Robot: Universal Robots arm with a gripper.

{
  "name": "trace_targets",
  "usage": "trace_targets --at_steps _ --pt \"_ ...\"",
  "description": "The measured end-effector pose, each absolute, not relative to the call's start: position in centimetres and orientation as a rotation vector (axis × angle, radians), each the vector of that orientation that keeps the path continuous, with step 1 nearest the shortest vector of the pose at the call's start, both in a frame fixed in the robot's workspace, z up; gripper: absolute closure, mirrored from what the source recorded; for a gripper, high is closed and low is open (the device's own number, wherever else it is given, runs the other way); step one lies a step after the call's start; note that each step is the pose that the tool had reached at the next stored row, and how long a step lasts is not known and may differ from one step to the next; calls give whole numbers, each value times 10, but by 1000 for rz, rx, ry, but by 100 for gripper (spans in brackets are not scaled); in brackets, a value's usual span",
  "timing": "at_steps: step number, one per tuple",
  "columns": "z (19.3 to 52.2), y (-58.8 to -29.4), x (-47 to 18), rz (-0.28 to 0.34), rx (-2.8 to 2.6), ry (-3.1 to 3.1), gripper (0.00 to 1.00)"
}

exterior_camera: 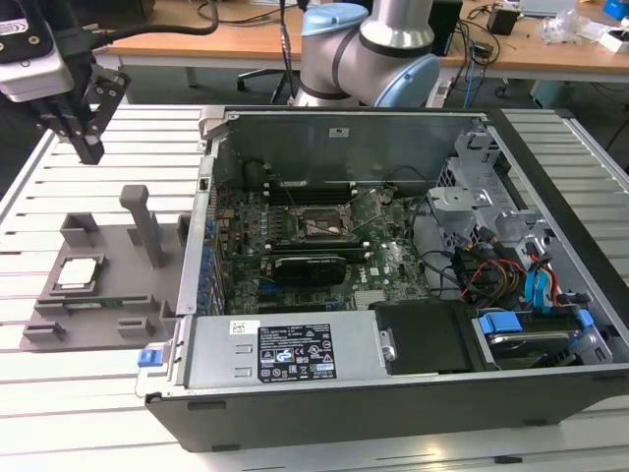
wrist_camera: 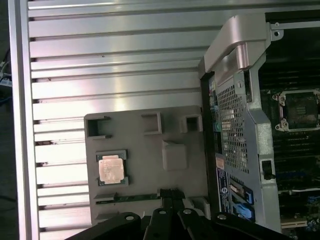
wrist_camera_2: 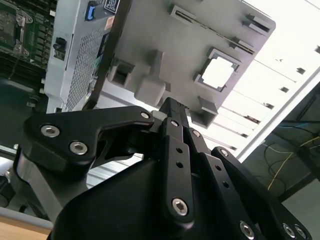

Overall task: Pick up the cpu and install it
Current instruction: 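Reach for the cpu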

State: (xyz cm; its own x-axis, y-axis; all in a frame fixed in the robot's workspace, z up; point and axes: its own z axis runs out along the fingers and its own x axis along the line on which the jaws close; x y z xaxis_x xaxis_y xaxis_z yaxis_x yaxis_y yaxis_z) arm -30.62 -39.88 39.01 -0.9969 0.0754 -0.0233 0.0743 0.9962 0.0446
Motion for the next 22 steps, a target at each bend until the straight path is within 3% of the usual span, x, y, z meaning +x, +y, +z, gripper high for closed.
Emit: trace_targets --at_steps 22 --pt "388 -399 -364 68 117 3114 89"
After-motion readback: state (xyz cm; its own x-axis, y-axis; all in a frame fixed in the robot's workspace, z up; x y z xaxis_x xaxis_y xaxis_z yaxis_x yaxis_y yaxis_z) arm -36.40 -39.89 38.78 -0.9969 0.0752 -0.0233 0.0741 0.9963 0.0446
